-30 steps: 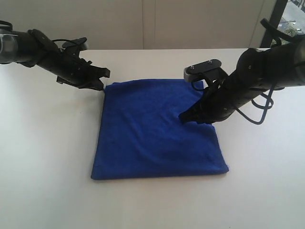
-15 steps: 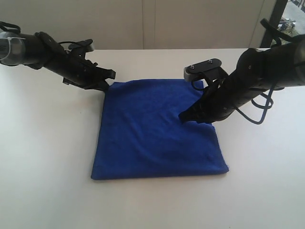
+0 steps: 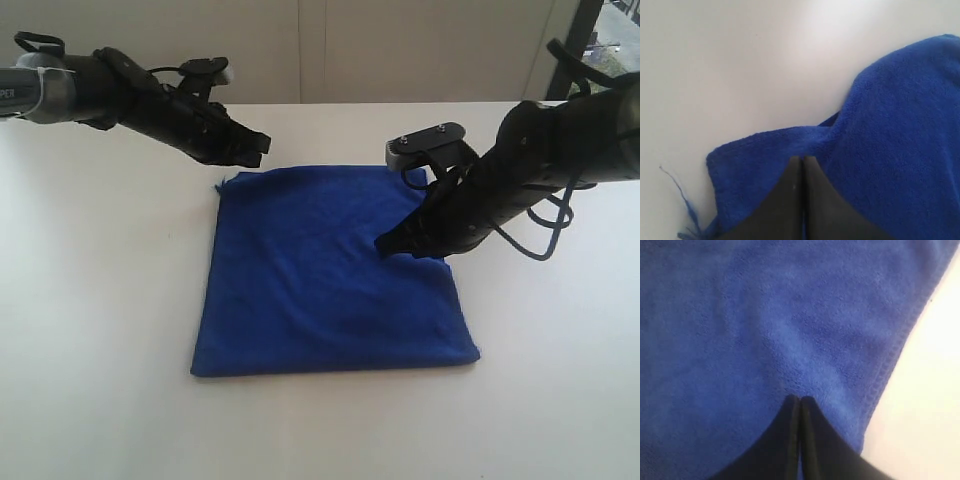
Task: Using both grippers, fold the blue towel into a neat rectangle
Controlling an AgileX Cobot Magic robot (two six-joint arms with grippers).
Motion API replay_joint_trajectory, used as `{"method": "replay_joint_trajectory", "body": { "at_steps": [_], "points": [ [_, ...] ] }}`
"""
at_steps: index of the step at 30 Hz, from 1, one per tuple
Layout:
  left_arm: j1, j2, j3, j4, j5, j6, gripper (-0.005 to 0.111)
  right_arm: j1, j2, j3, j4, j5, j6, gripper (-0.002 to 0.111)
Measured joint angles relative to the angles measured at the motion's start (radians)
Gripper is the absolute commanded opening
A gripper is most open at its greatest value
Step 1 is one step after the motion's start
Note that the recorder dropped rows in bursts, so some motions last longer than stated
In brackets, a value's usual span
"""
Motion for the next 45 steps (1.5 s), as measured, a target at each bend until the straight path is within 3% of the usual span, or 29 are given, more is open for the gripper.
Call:
{"method": "replay_joint_trajectory", "body": {
  "at_steps": [18, 28, 45],
  "points": [
    [0.000, 0.048, 0.000, 0.002, -0.177, -0.017, 0.000, 0.000, 0.000, 0.000, 0.000, 0.000, 0.000, 0.000],
    [0.000, 0.048, 0.000, 0.002, -0.213, -0.026, 0.033, 0.000, 0.000, 0.000, 0.000, 0.000, 0.000, 0.000],
    [0.000, 0.064, -0.002, 0.002, -0.226, -0.026, 0.034, 0.000, 0.000, 0.000, 0.000, 0.000, 0.000, 0.000]
  ]
}}
